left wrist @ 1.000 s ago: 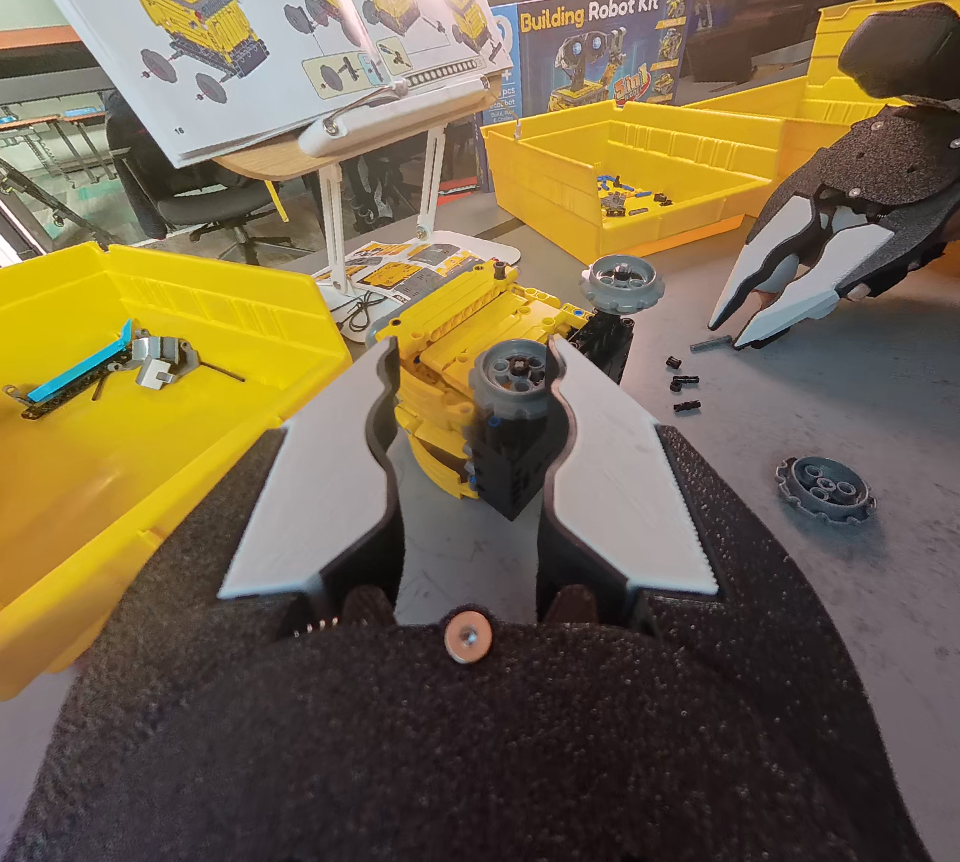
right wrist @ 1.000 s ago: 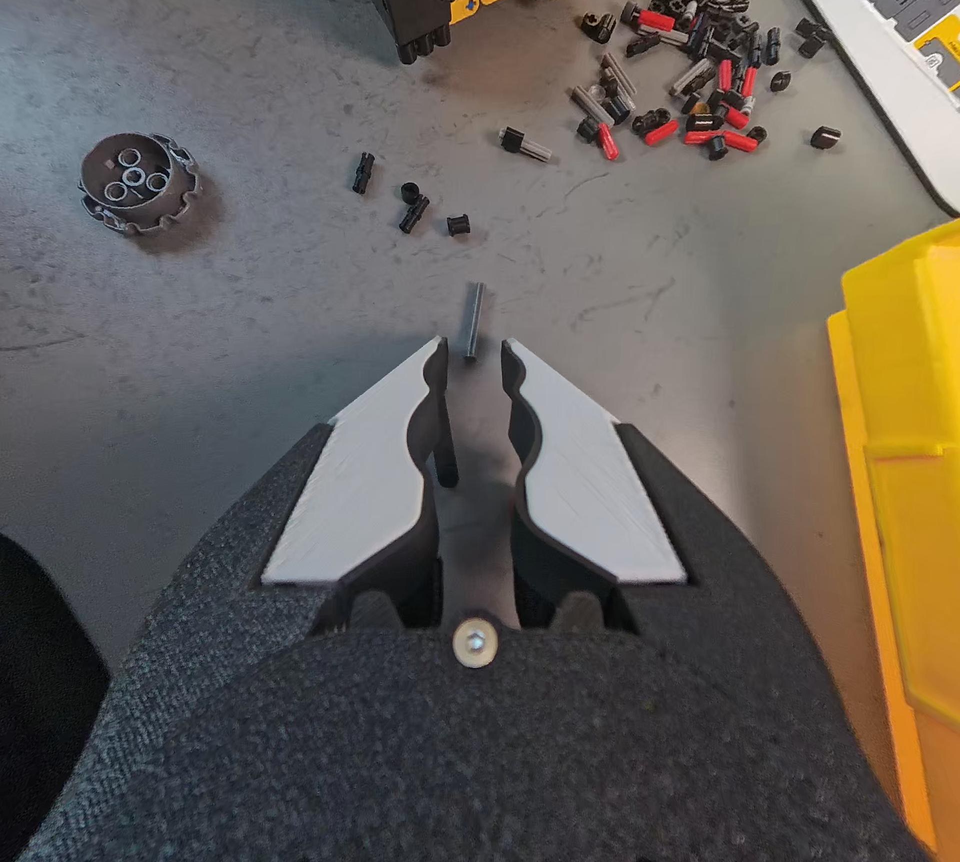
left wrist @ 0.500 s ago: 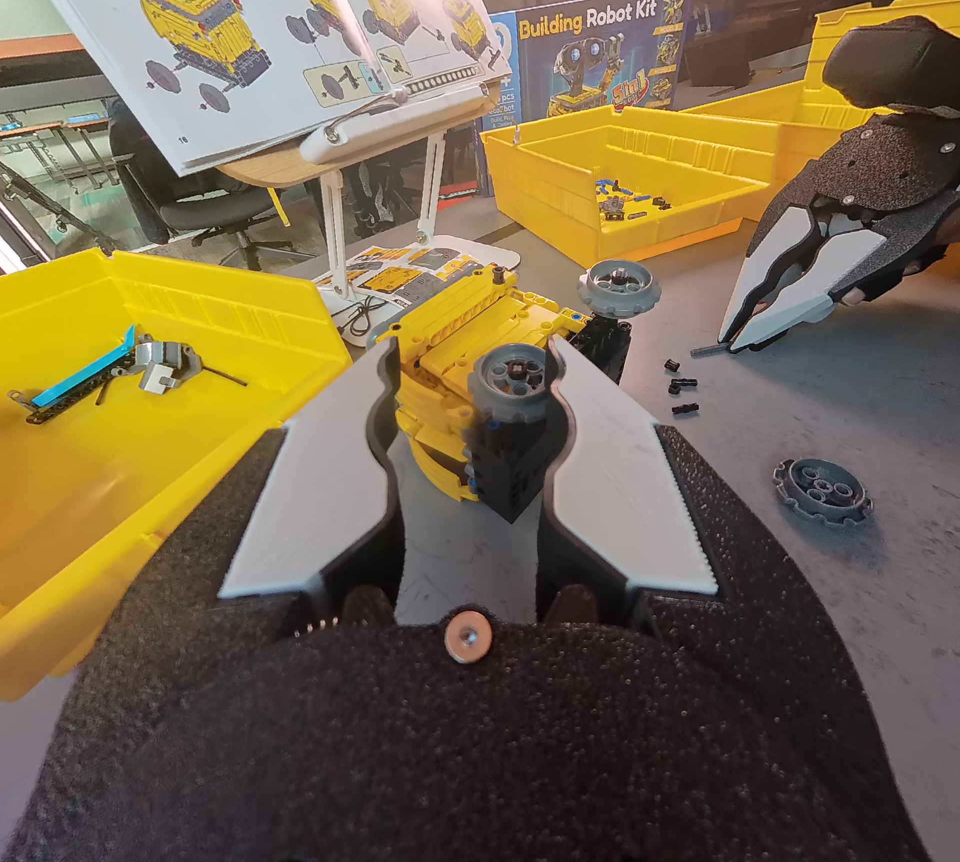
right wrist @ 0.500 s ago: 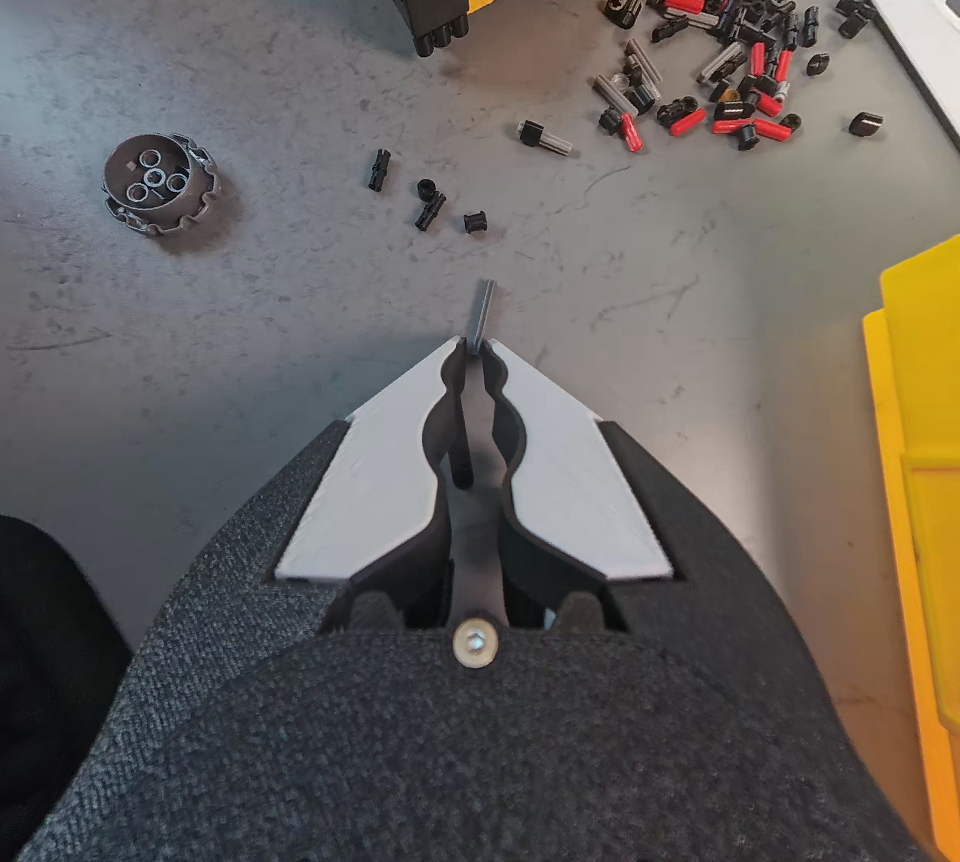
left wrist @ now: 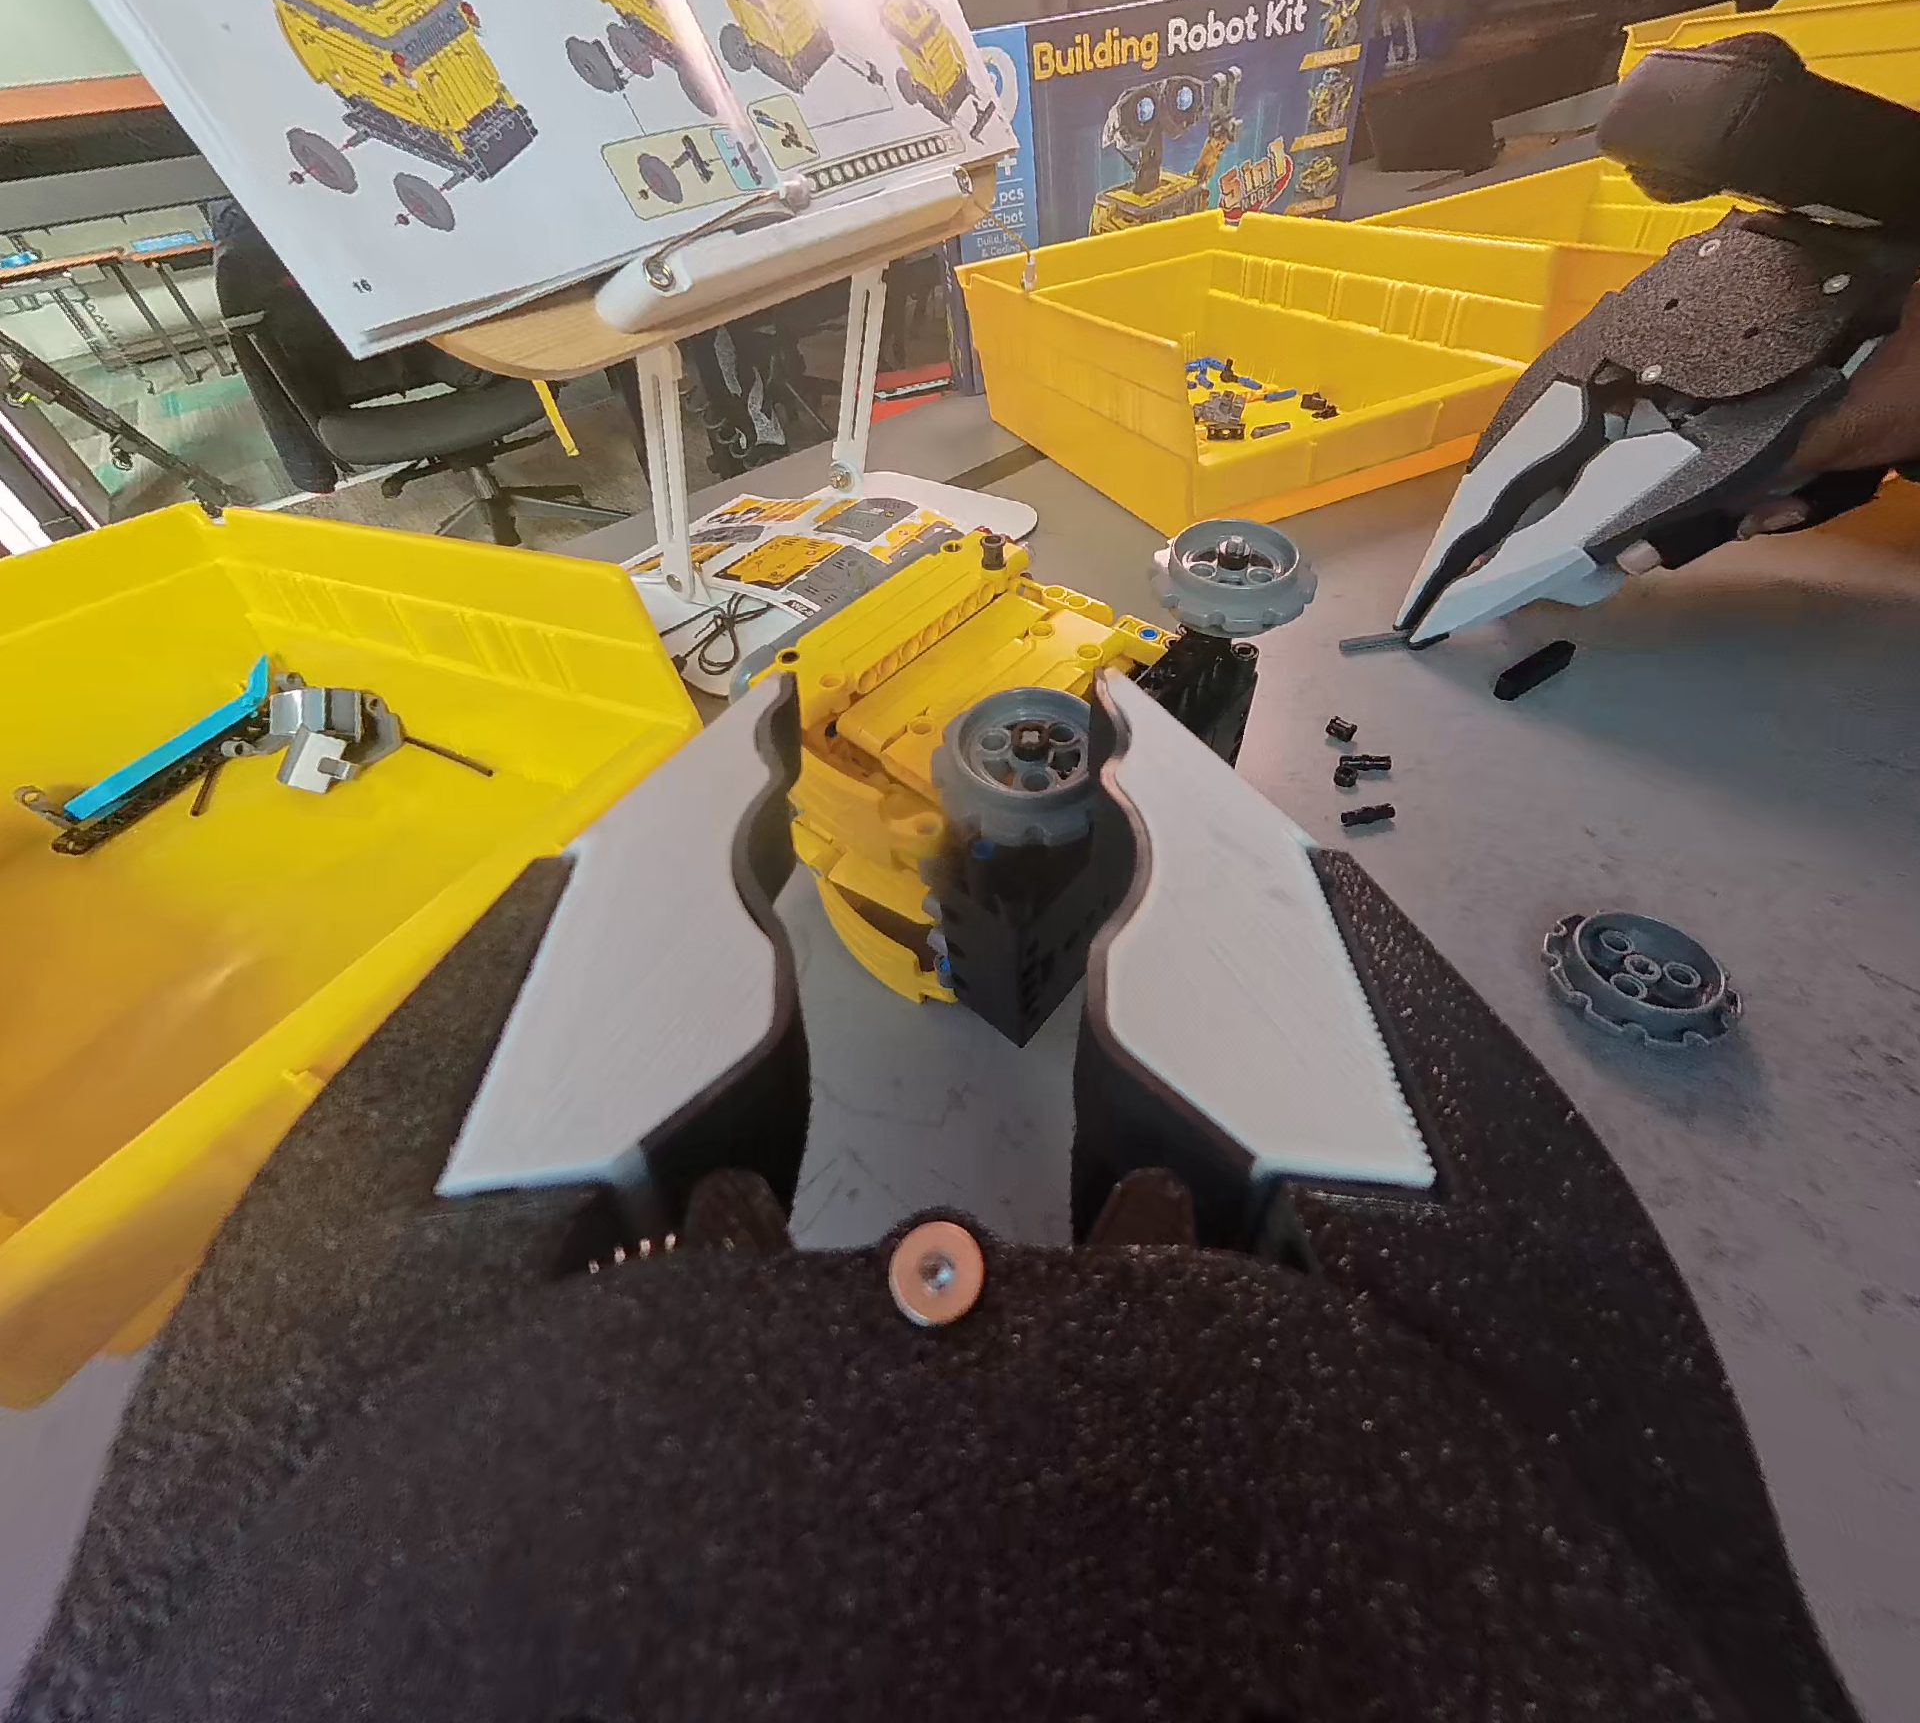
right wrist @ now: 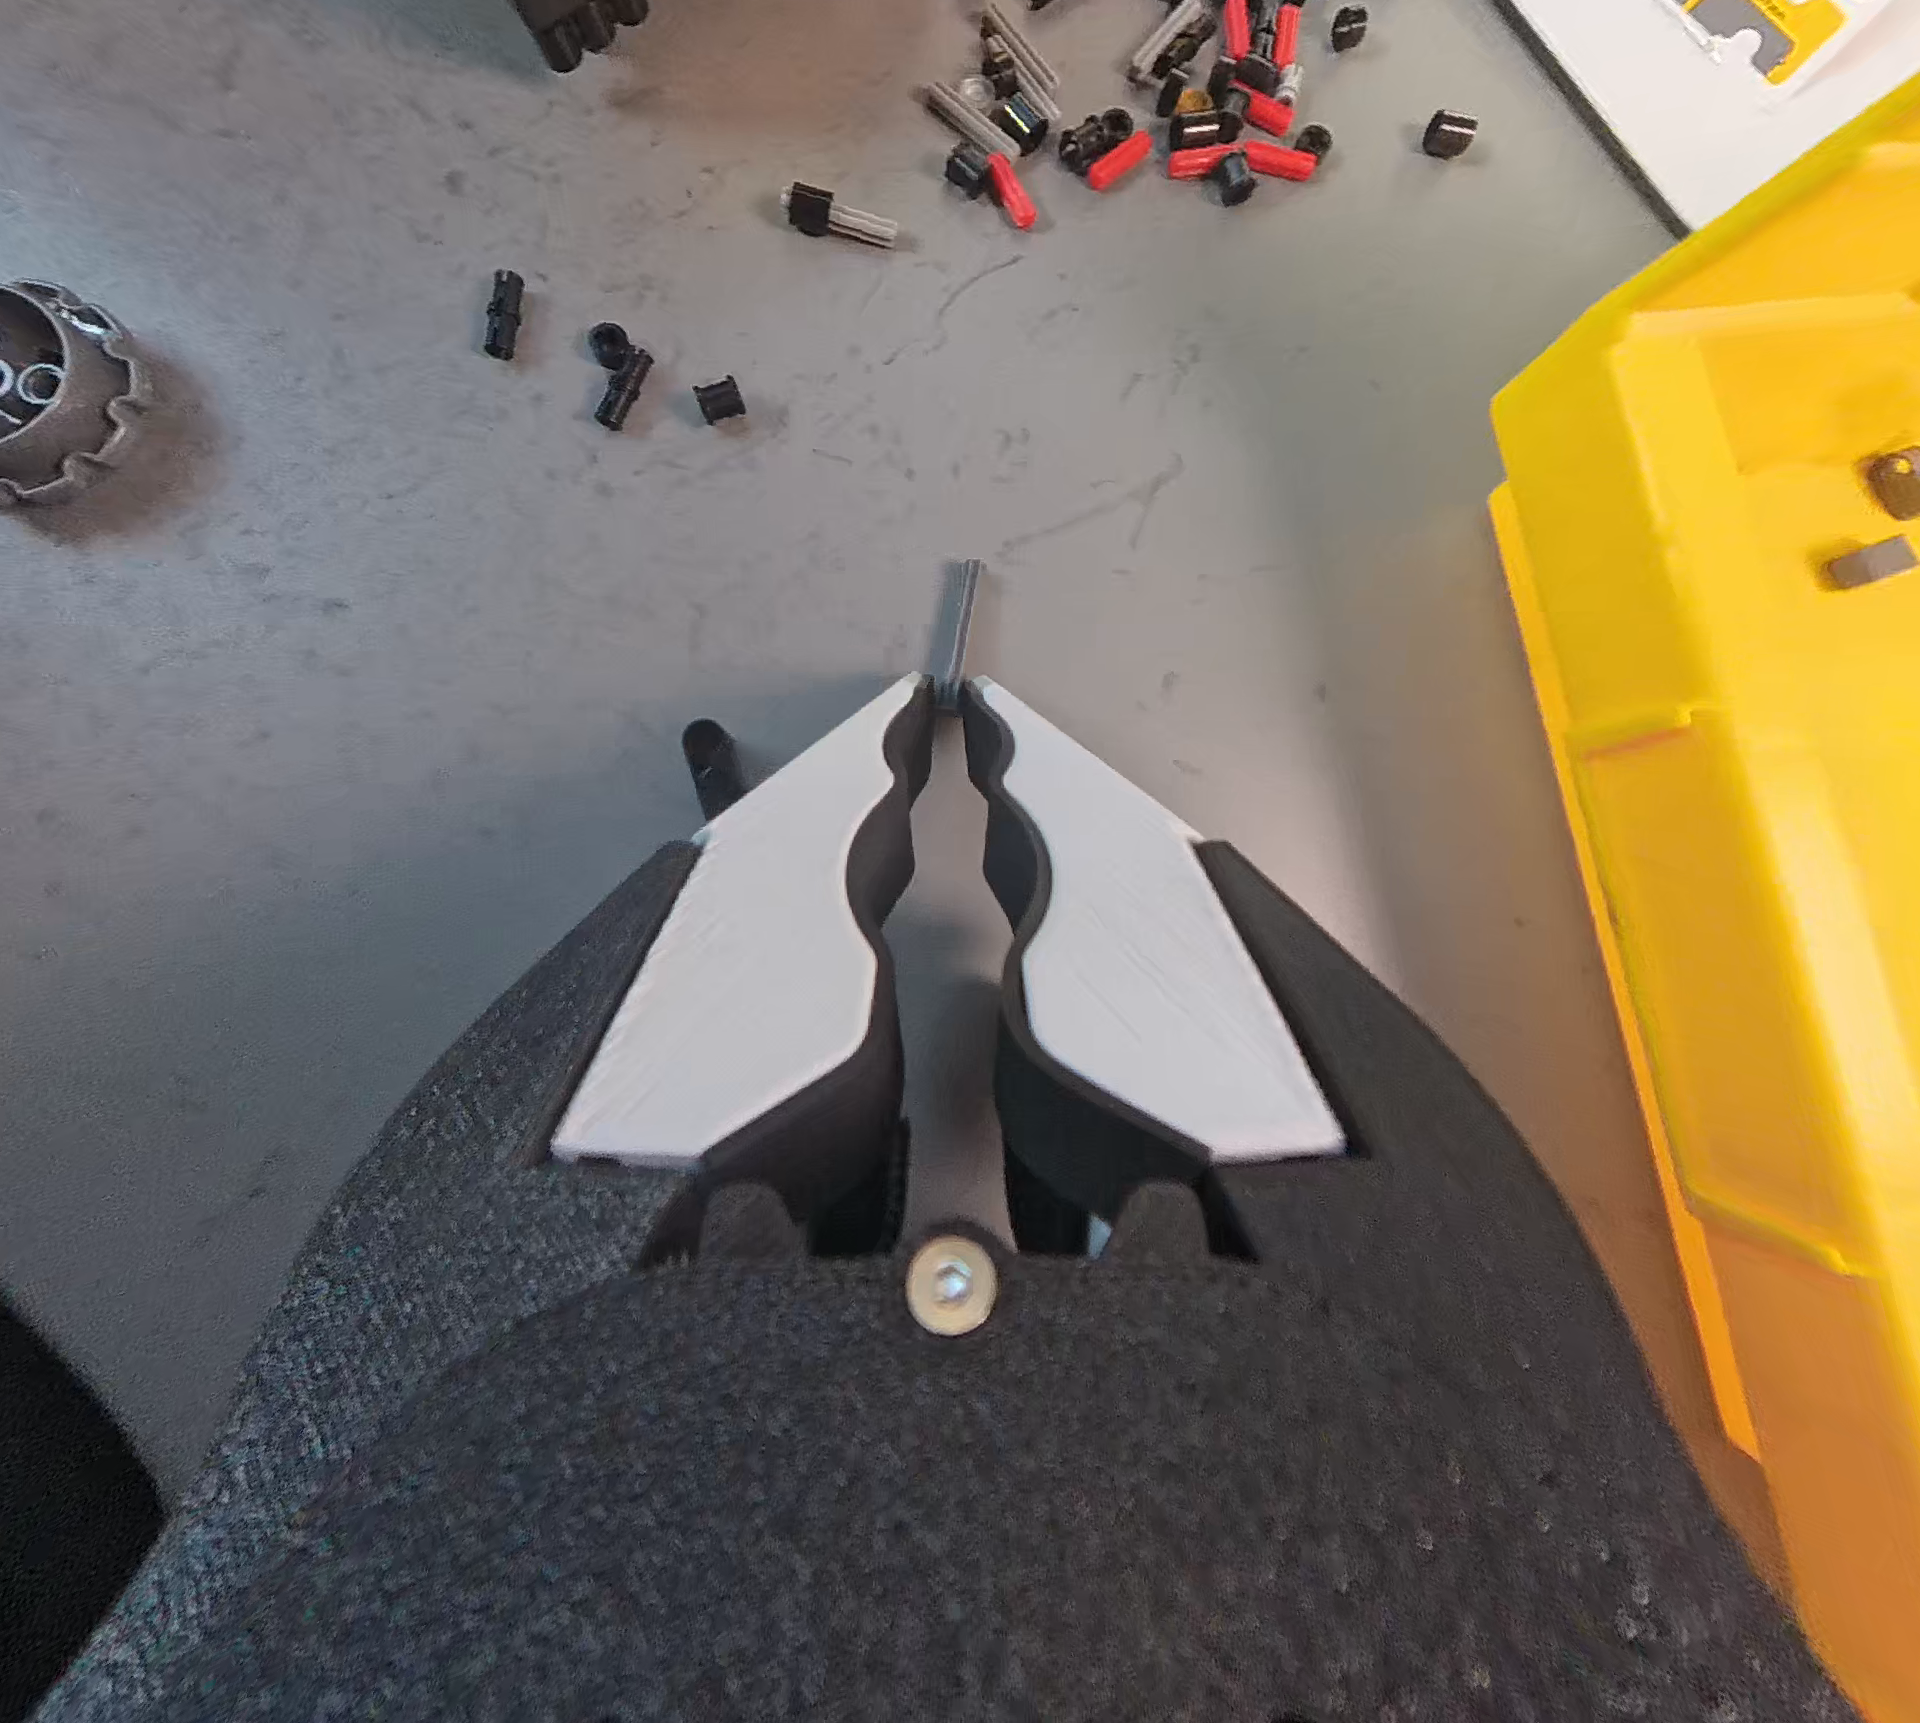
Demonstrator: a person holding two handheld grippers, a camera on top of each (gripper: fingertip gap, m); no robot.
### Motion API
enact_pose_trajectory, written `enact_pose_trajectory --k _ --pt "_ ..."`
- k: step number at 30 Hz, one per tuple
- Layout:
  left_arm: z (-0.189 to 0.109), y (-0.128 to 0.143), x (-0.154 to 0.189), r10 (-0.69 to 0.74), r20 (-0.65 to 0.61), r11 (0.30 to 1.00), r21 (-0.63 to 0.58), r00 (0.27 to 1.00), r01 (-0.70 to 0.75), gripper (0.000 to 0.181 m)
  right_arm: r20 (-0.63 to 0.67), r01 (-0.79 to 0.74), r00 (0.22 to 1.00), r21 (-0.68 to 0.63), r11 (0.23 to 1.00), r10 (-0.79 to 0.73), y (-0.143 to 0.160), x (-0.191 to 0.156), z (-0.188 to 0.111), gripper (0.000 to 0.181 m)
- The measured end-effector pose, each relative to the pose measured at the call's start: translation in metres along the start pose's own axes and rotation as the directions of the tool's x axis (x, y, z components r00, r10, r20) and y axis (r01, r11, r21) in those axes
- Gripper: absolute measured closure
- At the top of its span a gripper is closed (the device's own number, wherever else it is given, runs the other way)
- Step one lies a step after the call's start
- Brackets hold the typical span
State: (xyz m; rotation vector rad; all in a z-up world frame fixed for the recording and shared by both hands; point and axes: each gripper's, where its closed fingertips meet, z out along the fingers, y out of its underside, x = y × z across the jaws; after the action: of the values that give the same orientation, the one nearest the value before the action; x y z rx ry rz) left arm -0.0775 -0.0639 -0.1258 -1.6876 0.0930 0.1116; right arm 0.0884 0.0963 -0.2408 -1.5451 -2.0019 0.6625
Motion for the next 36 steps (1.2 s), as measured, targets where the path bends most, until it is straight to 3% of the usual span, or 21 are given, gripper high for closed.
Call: enact_pose_trajectory --k 6,11,17,21,28,36 --pt "0.0 0.0 0.0 0.002 -0.001 1.0 -0.002 1.0 -0.002 0.127 -0.003 -0.013 1.0 0.005 1.0 0.013 0.0 0.002 -0.001 0.168" --pt "-0.001 -0.001 -0.001 0.002 0.004 1.0 0.004 1.0 -0.002 0.127 0.056 0.012 0.998 0.061 0.998 -0.015 -0.01 -0.007 -0.02 0.165" --pt "0.001 0.001 0.0 0.005 0.002 1.0 -0.003 1.0 -0.005 0.127 0.184 0.098 0.979 -0.041 0.994 -0.089 0.009 -0.037 -0.022 0.164" --pt "0.0 0.001 0.0 0.006 0.003 1.0 -0.001 1.0 -0.006 0.127 0.223 0.12 0.969 -0.058 0.991 -0.105 0.012 -0.047 -0.017 0.174" --pt "0.0 0.001 -0.001 0.007 0.006 1.0 -0.004 1.0 -0.006 0.127 0.229 0.128 0.966 -0.034 0.991 -0.117 -0.008 -0.071 -0.001 0.174" --pt "0.0 0.0 -0.002 0.005 0.009 1.0 -0.002 1.0 -0.005 0.128 0.152 -0.014 0.988 -0.045 0.999 0.02 -0.017 -0.063 0.008 0.174"
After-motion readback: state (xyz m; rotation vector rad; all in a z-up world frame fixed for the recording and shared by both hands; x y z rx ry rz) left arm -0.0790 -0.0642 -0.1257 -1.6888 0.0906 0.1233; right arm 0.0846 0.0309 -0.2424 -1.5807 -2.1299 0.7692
